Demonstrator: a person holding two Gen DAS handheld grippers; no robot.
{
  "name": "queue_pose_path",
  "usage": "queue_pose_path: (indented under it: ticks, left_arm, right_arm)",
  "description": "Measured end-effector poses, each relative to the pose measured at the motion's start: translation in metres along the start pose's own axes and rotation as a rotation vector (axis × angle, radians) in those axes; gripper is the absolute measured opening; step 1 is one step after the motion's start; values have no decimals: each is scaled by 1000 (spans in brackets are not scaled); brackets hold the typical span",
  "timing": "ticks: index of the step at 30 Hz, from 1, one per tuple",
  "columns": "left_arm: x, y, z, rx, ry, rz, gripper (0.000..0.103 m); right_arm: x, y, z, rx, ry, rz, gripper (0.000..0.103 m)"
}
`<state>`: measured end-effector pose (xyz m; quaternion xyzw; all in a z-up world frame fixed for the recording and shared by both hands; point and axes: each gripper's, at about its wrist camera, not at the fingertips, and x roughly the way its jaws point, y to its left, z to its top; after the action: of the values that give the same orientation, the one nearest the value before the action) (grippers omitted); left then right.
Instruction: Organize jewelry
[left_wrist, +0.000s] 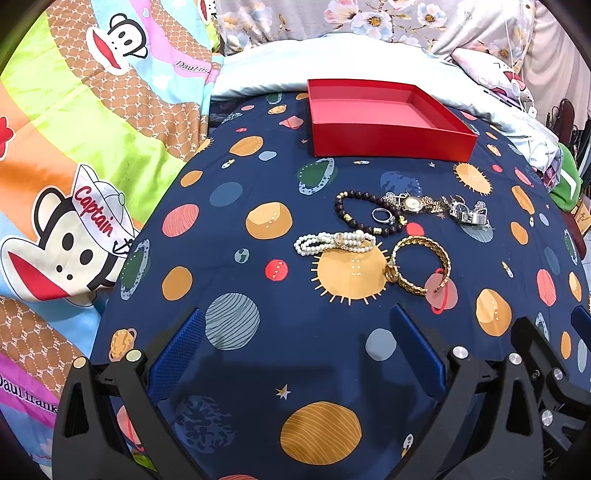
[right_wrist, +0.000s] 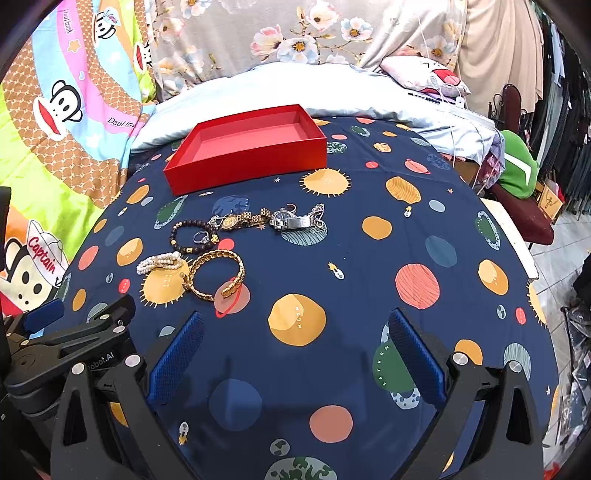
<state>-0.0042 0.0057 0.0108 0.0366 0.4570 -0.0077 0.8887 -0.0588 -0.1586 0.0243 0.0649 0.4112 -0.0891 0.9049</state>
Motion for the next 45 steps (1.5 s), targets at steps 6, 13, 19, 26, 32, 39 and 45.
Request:
queue_pose_path:
  ticks: [6,13,19,26,32,39,45]
  left_arm:
    - [5,-1,0,5,3,-16,97]
    - [19,6,2,-11,19,-25,97]
    - [35,17,11,-26,20,-33,97]
    - [61,15,28,-15,31,-106,93]
    - [75,3,44,97,-1,-174,83]
    - [87,-9,47,245,-8,-284,72]
    - [81,-19,38,284,-11,-300,57]
  right_arm:
    - [8,-2,-1,8,20,22,98]
    - [19,-10,1,14,33,21,98]
    - [34,-20,3,38,63,49,98]
    - [50,-24,7,47,96,70,98]
    - [59,-25,12,56,109,82,98]
    - [65,-24,15,59,120,86,98]
    - [68,-22,16,60,128,85,98]
